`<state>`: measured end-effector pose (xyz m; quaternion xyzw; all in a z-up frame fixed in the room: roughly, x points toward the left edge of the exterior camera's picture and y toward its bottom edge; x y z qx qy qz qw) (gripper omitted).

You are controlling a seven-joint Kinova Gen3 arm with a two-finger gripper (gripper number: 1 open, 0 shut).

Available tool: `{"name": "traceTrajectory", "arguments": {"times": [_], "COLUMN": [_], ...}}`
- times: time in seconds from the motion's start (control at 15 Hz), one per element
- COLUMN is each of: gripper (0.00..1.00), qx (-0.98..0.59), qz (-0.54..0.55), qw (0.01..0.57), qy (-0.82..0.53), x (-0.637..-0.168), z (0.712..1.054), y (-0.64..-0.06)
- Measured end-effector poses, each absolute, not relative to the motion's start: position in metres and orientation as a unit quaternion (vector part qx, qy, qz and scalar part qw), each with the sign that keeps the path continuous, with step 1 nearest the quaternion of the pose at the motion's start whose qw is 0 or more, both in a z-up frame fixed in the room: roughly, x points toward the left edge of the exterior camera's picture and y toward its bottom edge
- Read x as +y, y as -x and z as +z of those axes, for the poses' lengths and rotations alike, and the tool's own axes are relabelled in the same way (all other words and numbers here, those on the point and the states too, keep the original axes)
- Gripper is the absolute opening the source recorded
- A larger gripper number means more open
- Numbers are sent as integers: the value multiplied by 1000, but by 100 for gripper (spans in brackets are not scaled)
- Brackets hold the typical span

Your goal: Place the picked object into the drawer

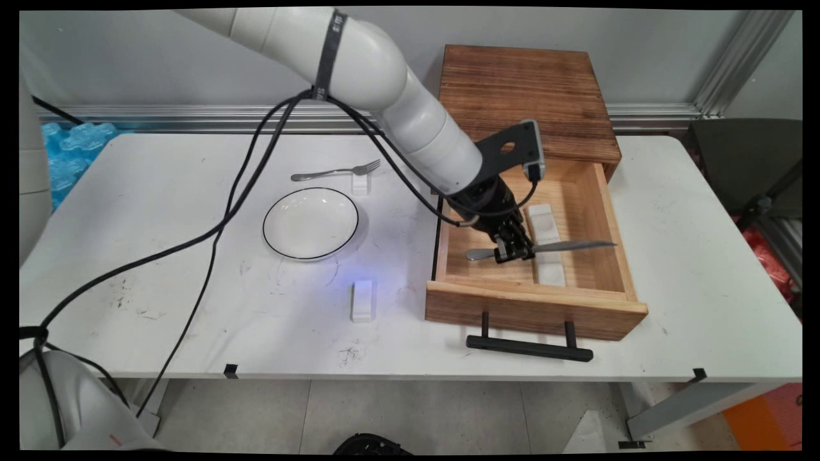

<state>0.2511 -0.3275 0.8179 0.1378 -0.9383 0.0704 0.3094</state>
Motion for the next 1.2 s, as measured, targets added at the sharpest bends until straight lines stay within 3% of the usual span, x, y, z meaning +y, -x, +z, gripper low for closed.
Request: {"name": "traceTrajectory", "arguments": {"times": [1.2], "gripper": [0], "qx": [-942], "qz": [63], "qw": [301], "qy": [-135], "x": [-336], "z": [775], "y": [-247]}}
